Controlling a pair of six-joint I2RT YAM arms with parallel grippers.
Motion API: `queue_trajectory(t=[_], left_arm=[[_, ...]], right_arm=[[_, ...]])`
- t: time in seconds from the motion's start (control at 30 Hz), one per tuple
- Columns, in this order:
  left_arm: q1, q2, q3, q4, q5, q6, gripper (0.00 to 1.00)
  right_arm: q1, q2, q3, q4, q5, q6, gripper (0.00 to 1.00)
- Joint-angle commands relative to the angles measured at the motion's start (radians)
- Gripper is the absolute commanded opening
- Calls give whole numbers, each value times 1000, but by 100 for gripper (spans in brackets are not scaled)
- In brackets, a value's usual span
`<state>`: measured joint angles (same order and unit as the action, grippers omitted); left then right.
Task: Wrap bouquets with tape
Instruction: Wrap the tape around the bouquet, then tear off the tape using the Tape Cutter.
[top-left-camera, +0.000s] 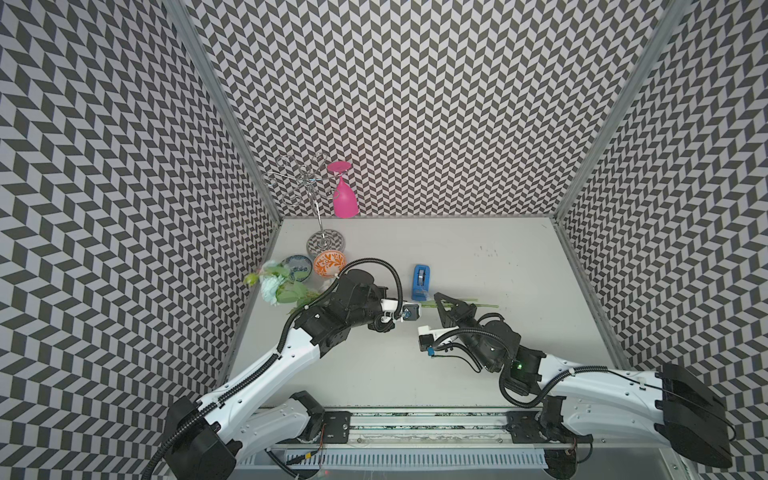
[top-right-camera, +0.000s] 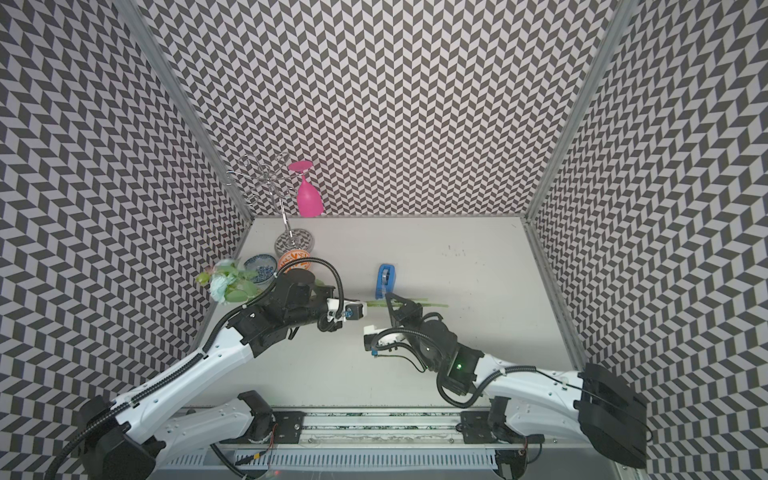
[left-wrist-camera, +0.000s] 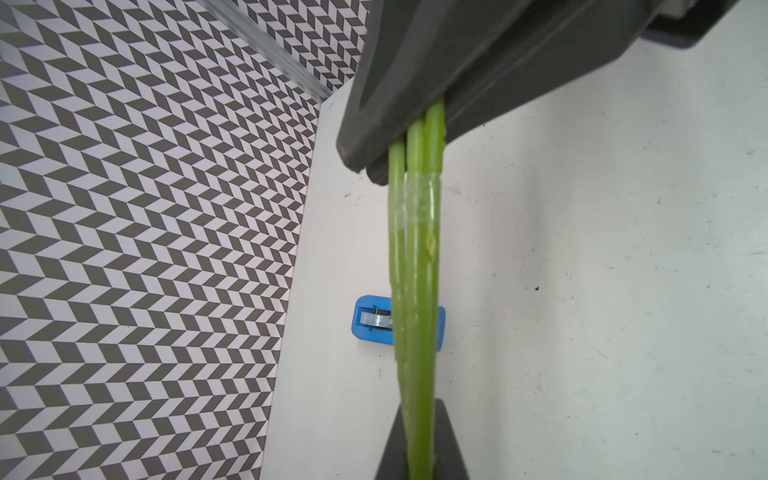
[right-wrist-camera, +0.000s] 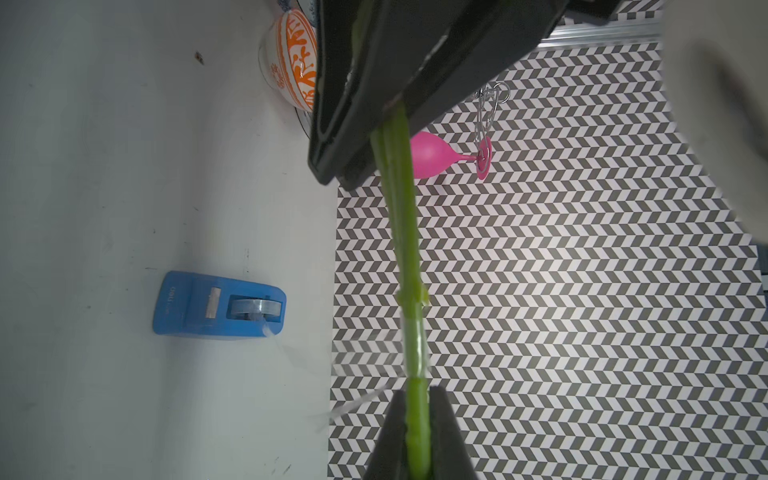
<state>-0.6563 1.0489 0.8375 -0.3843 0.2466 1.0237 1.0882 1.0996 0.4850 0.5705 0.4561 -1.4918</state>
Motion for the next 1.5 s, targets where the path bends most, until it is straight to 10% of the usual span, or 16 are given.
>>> queue_trajectory(t=[0.0, 0.3, 0.47, 0.57, 0.7, 1.2, 1.47], left_arm=[[2, -37, -23, 39, -90, -4, 0], [-83, -154, -135, 3, -172, -57, 0], [-135, -200, -189, -21, -163, -83, 0], [-164, -222, -216, -45, -164, -108, 0], [-219, -233, -275, -32, -227, -136, 0], [-295, -215, -405, 60, -247, -162, 0], [-296, -172, -411, 100, -272, -145, 0]], right_arm=[[30, -58, 82, -65, -68, 258, 23], [28, -293, 265, -503, -401, 1027, 60], [9, -366, 298, -435, -287, 1350, 69], [-101, -278, 422, -551, -215, 1662, 70], [-326, -92, 506, -690, -498, 2024, 64], [-433, 334, 218, -254, -987, 2253, 56], [-451, 499, 244, -180, -933, 2269, 53]])
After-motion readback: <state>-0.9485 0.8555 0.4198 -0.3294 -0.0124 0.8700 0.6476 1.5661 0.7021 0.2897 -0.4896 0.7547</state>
